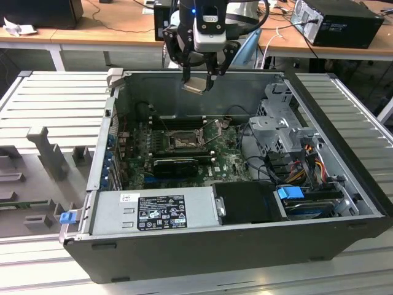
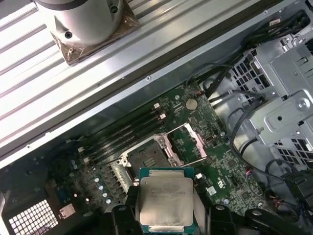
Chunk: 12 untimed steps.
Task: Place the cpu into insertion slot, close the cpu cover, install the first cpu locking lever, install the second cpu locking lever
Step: 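Place the cpu into insertion slot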
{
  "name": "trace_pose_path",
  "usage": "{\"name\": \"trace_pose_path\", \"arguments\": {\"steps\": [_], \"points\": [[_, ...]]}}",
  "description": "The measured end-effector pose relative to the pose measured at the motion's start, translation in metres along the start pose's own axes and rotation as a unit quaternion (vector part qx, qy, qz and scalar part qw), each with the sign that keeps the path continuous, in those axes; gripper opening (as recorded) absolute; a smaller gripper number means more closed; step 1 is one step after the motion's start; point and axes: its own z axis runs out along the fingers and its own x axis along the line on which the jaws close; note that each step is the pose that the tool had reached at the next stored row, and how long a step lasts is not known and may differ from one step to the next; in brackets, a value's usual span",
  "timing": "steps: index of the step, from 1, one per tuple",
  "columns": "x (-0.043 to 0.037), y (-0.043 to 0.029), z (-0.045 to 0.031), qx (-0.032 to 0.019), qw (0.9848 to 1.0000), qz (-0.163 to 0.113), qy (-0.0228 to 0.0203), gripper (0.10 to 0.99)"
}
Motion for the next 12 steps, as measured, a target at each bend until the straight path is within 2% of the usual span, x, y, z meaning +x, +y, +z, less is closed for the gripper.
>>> {"name": "trace_pose_path", "arguments": {"steps": [3, 6, 8, 12], "points": [[0.0, 0.0, 0.0, 0.0002, 1.0, 0.01, -0.0011, 0.529], [0.0, 0.0, 0.0003, 0.0034, 0.9996, 0.028, -0.0049, 0.529], [0.0, -0.0001, 0.0007, 0.0043, 0.9986, 0.052, -0.0076, 0.529], [0.0, -0.0001, 0.0009, 0.0061, 0.9976, 0.068, -0.0104, 0.529]]}}
